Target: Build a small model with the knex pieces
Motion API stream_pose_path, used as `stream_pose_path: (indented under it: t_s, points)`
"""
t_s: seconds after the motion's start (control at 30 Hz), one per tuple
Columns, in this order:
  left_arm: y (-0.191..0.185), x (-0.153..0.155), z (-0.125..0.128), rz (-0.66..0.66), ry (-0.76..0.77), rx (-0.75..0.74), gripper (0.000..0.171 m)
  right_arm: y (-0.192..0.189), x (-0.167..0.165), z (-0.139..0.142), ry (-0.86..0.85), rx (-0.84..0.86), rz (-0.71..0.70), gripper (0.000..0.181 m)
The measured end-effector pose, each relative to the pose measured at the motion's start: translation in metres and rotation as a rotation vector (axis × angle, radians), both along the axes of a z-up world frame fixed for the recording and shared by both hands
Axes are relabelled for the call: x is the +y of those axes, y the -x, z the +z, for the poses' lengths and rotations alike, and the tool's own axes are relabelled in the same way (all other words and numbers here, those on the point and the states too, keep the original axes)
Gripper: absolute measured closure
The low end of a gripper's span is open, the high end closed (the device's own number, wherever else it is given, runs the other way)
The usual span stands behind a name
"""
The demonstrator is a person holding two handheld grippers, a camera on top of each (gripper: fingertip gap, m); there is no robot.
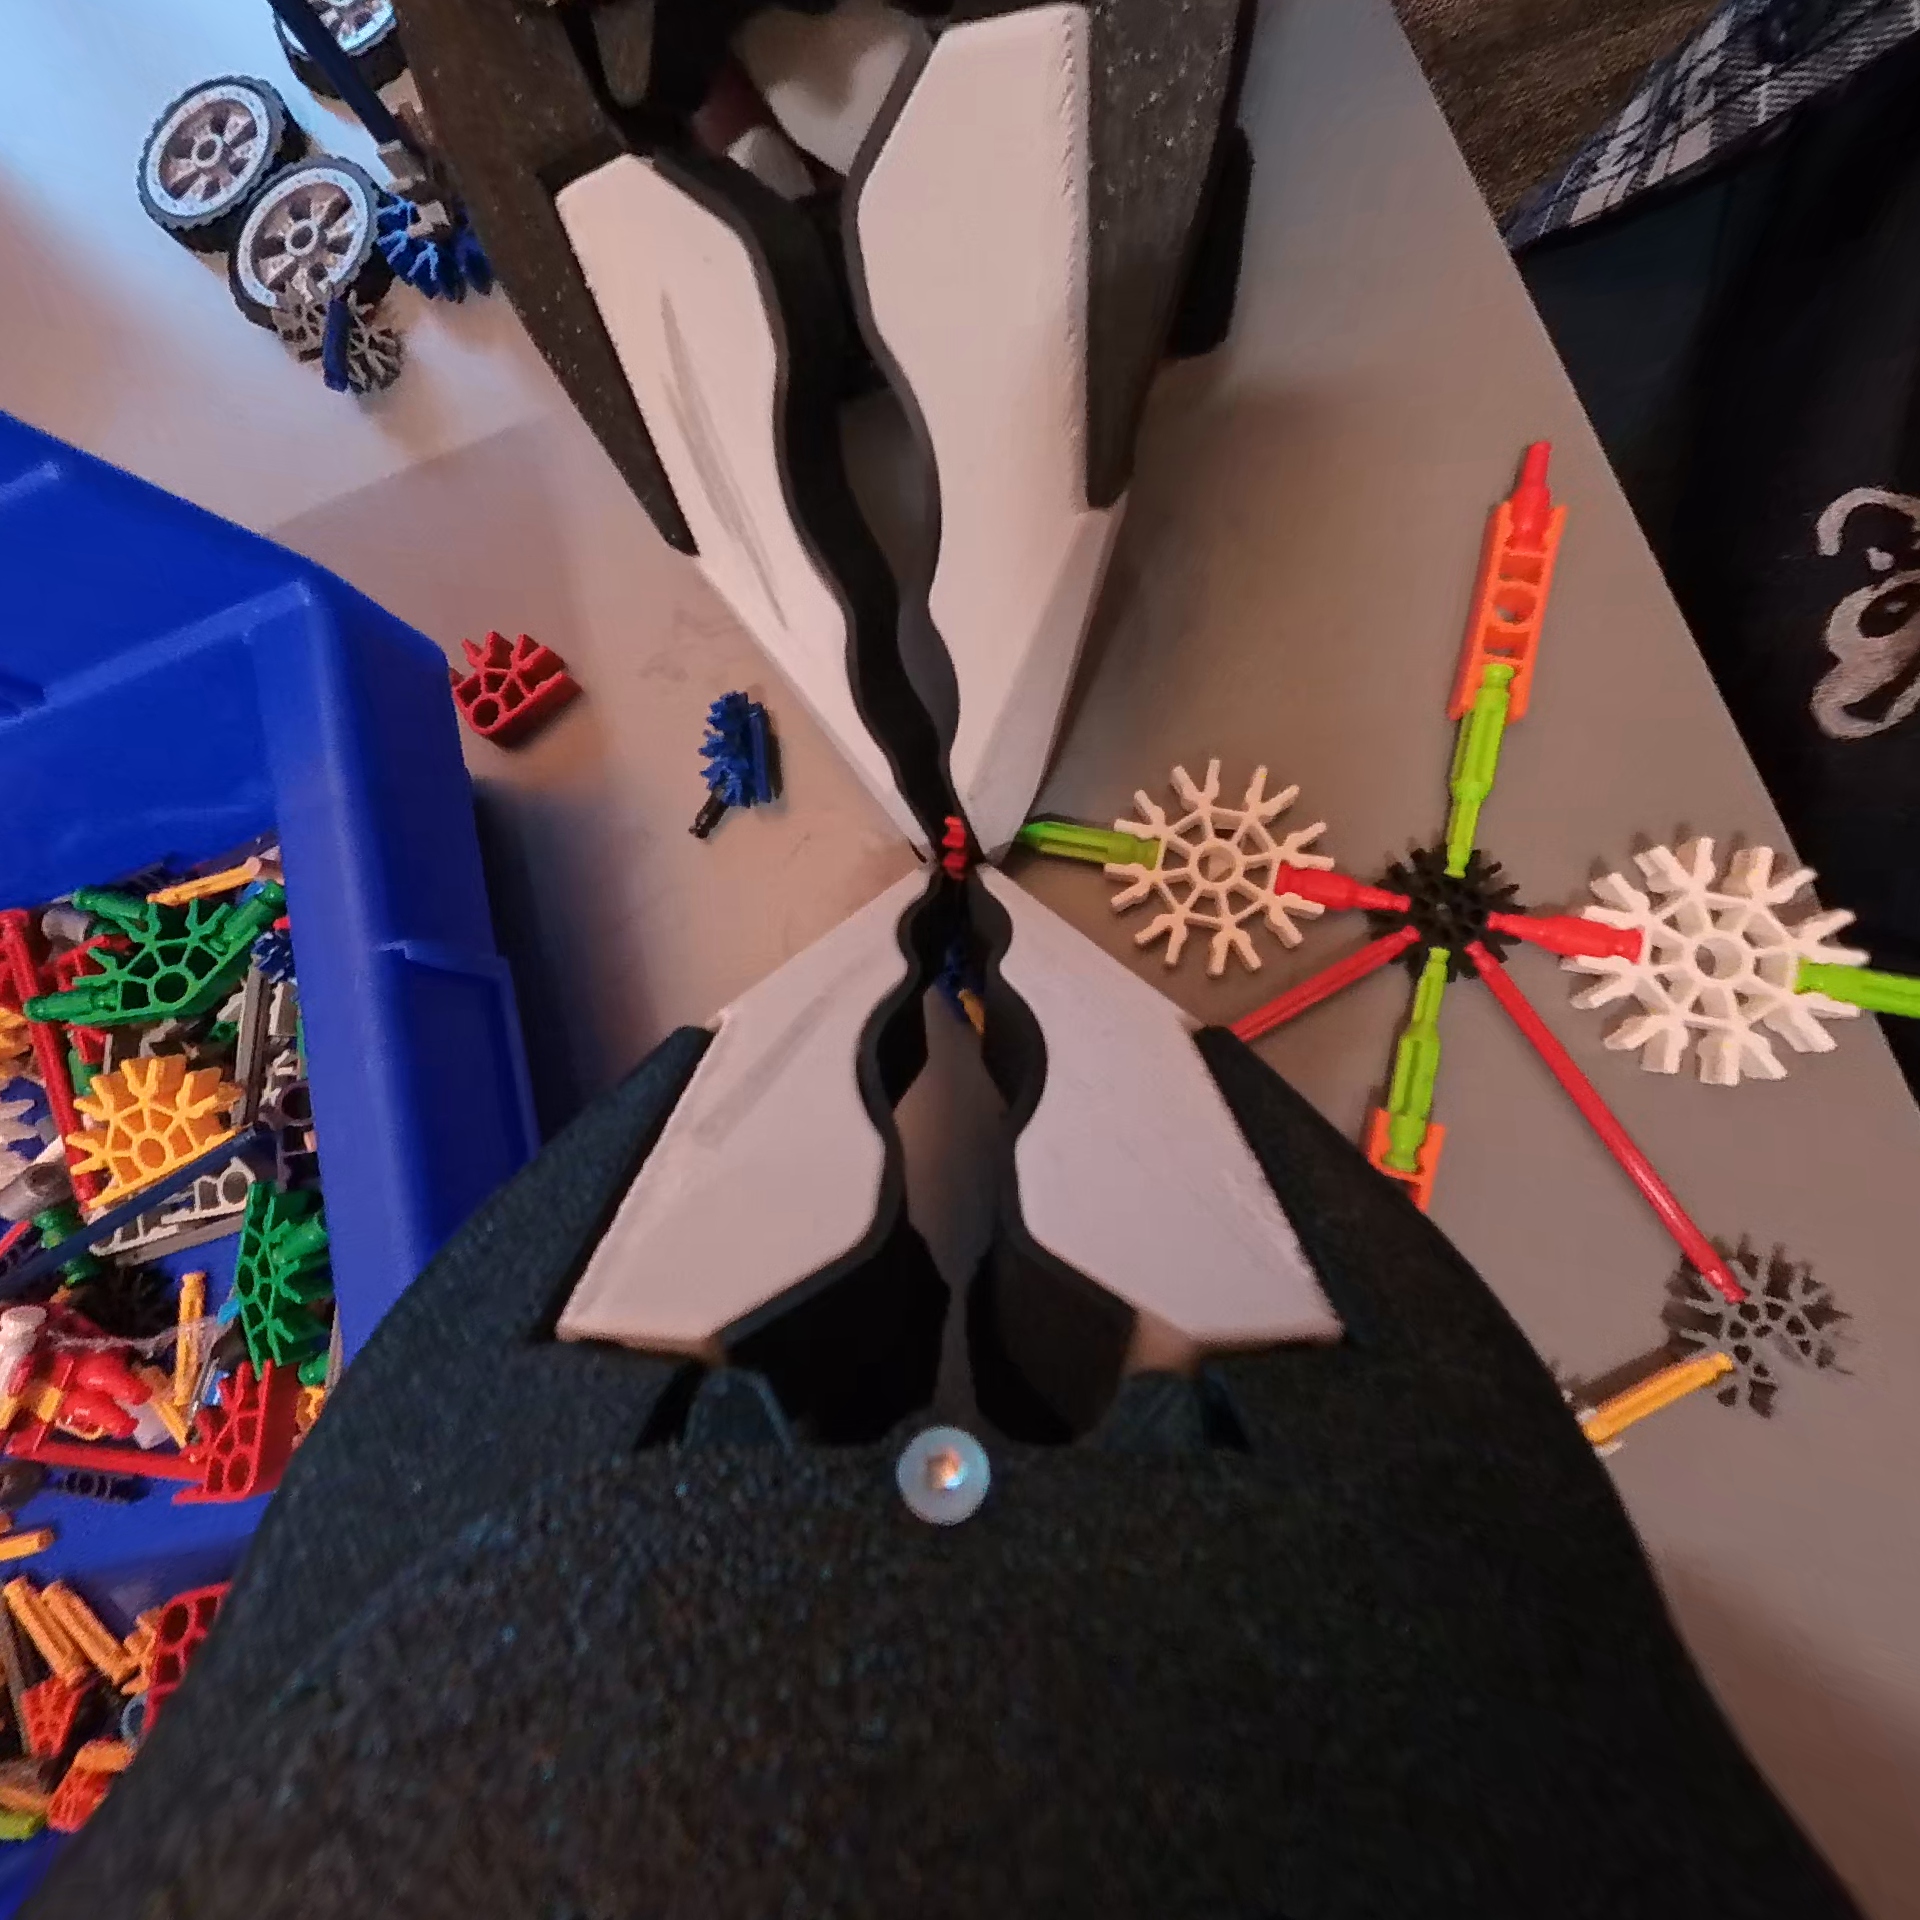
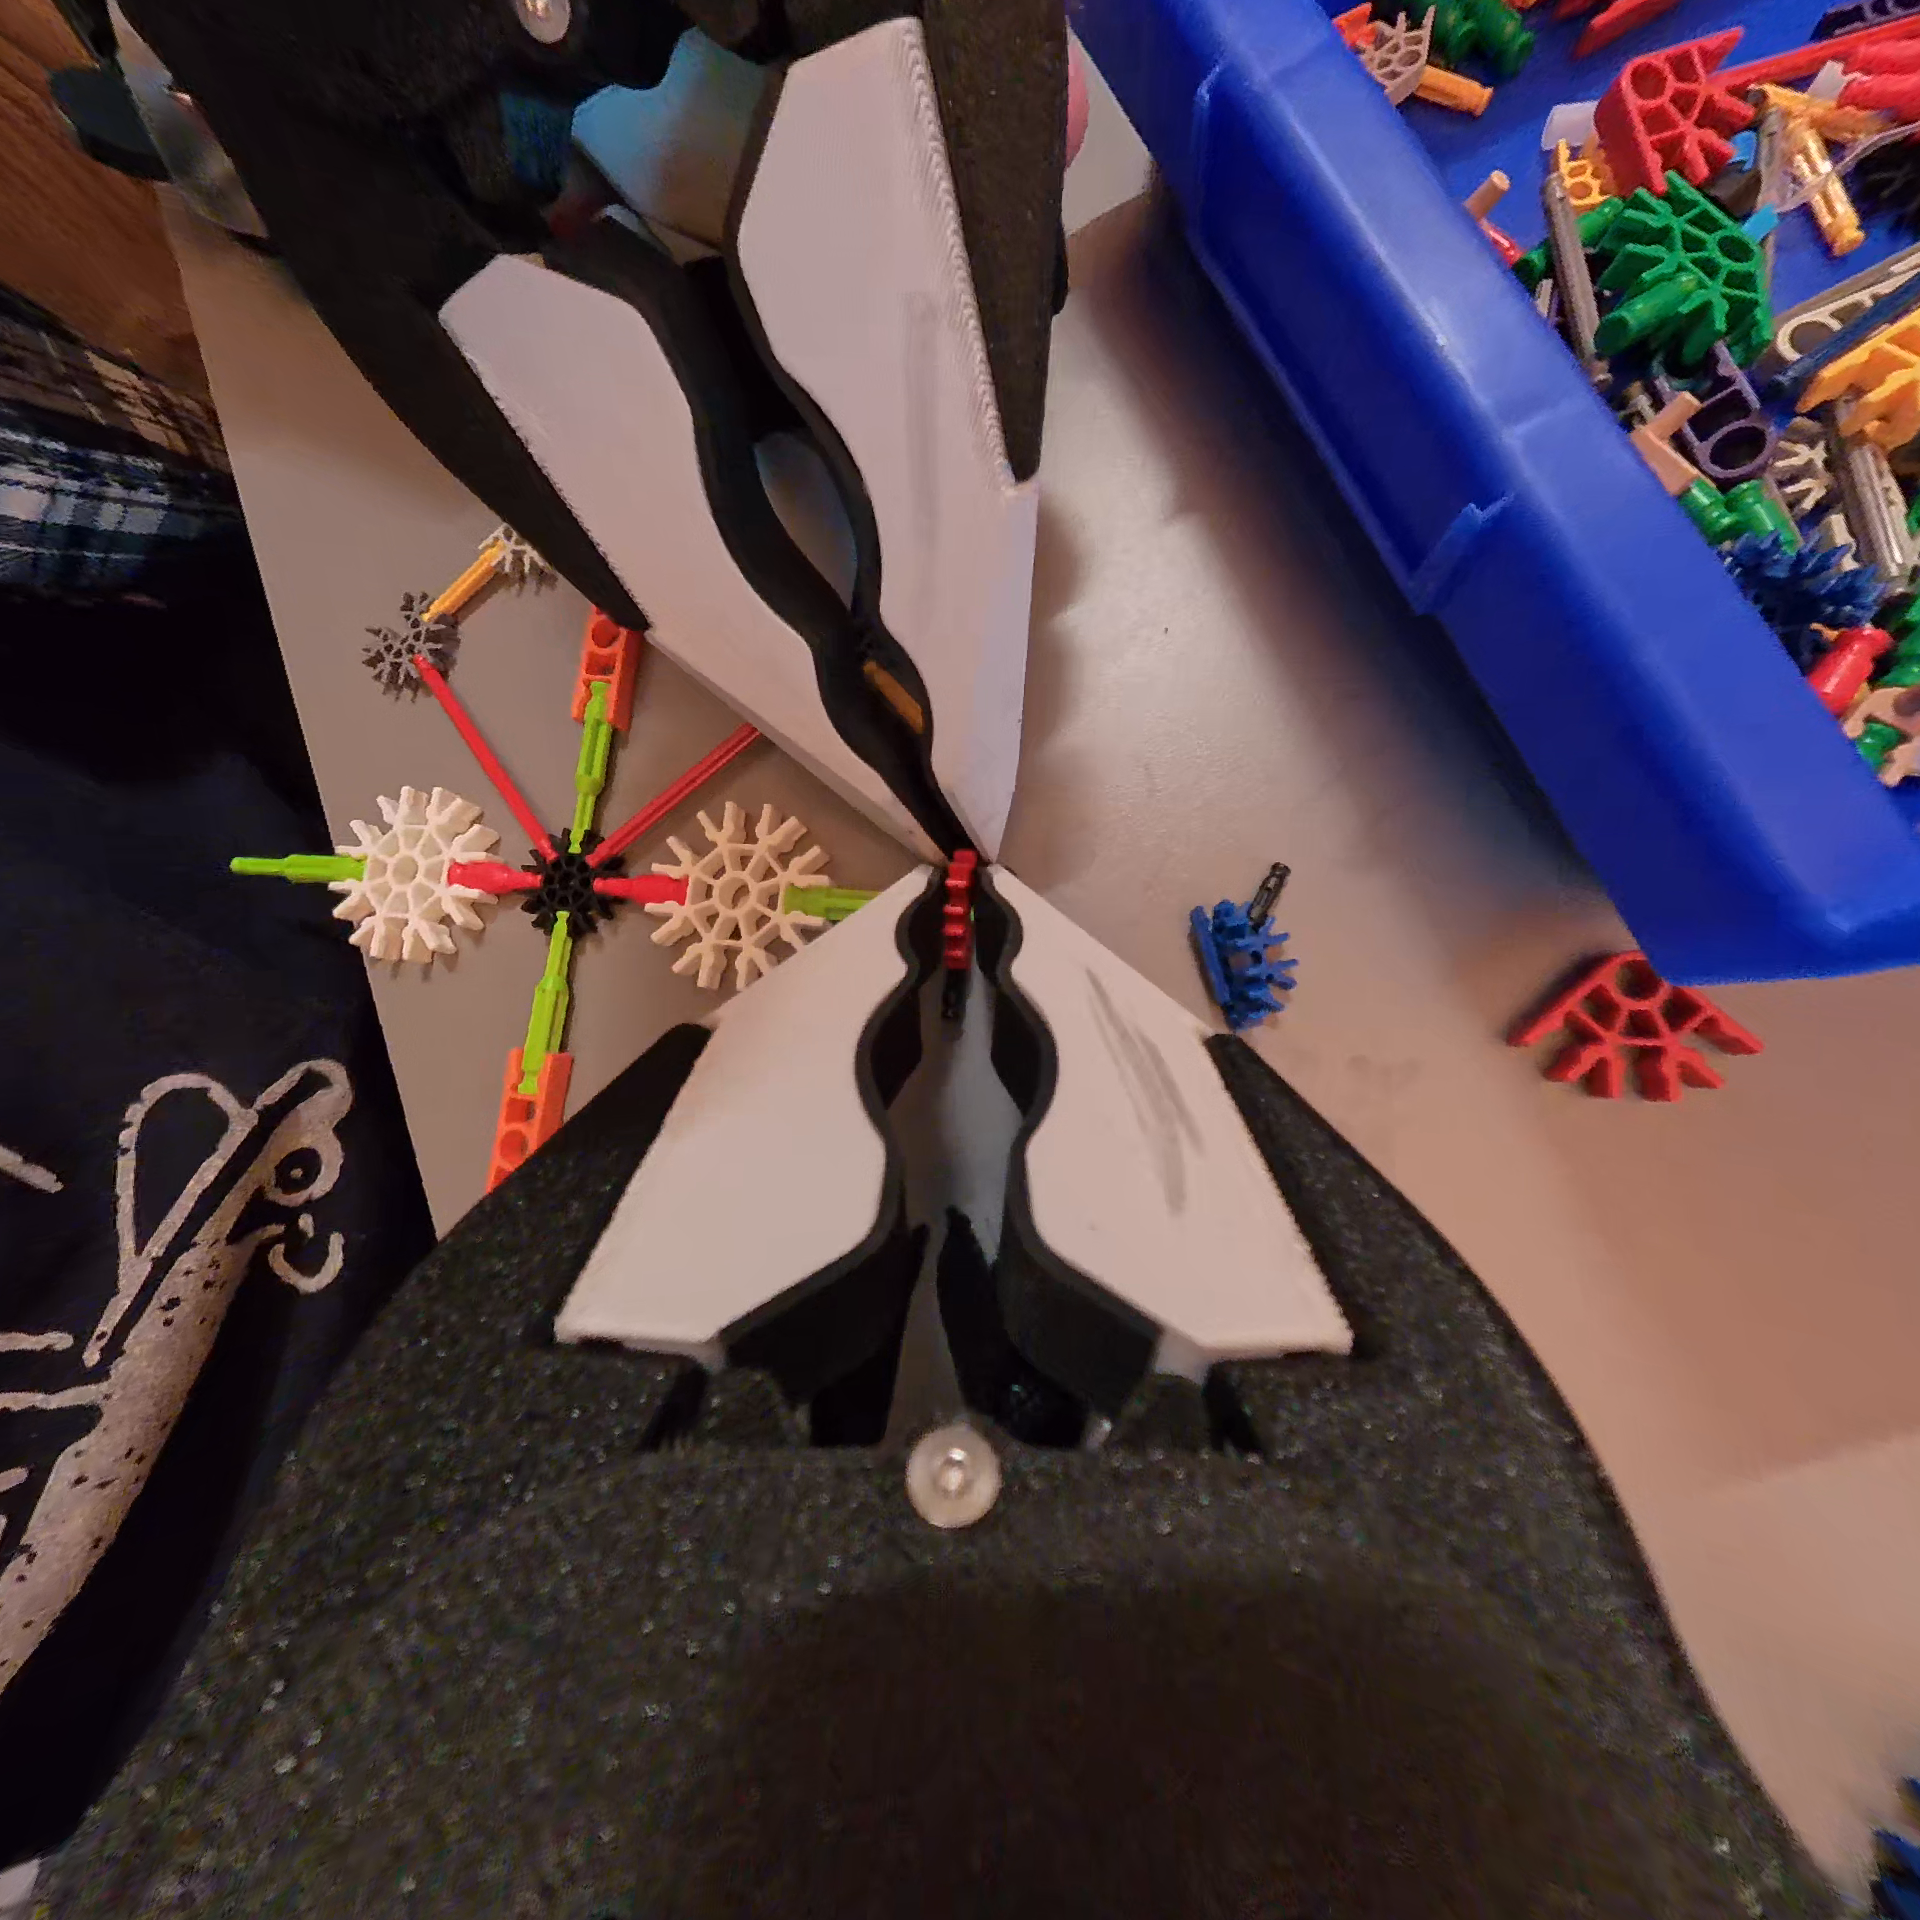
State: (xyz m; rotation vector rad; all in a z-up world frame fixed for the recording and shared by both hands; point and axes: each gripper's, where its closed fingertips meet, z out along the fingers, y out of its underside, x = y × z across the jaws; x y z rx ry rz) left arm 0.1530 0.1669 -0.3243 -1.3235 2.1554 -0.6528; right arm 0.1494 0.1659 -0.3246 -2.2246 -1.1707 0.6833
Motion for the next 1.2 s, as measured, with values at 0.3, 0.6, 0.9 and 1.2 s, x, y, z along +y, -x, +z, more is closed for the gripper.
stream_pose_path:
  t_s: [0.3,0.6,0.9,1.2]
  points:
    - [0.006,0.011,0.001,0.093,0.011,0.035,0.152,-0.016,0.003,0.015,-0.043,0.003,-0.057,0.156]
    - [0.031,0.016,0.013,0.179,0.056,0.077,0.147,-0.030,-0.005,0.012,-0.083,-0.070,-0.068,0.160]
    - [0.051,0.021,0.038,0.224,0.051,0.052,0.147,-0.032,0.001,0.011,-0.126,-0.098,-0.088,0.159]
    - [0.075,0.026,0.049,0.248,0.013,0.080,0.144,-0.025,0.006,0.011,-0.150,-0.108,-0.063,0.159]
